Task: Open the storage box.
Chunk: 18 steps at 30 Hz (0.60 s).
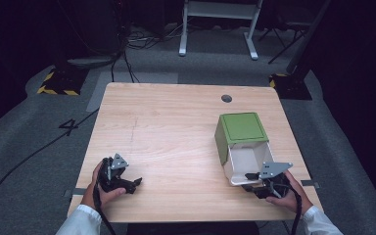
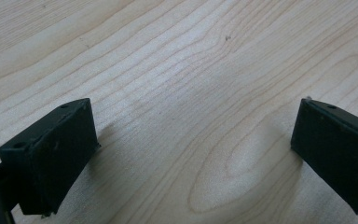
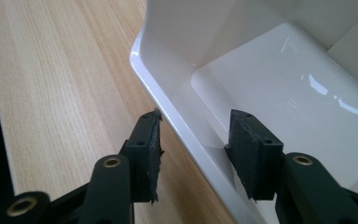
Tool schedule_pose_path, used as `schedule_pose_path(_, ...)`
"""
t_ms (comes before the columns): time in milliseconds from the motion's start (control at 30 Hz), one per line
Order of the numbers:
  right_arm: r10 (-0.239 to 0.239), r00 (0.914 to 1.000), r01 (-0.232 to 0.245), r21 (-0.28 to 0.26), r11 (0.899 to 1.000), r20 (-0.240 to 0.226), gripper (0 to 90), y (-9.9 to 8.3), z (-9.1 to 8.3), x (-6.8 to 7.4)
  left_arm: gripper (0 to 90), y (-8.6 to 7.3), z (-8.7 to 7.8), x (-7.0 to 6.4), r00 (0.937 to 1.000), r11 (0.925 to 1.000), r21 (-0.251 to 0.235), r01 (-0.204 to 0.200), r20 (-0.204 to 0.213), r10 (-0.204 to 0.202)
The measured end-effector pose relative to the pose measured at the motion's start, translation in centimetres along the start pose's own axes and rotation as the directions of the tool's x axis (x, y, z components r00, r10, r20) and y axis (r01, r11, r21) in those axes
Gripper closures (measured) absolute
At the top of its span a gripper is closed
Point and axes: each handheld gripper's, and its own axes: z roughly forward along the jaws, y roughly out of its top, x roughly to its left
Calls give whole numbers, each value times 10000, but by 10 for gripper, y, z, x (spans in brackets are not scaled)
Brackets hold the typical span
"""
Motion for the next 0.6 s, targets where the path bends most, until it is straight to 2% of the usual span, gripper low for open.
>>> schedule_pose_path(600,50,10000,-50,-58,10000,-33,539,-10,-8,11,5,0,0,0,10000,10000,2,-13,-63,13)
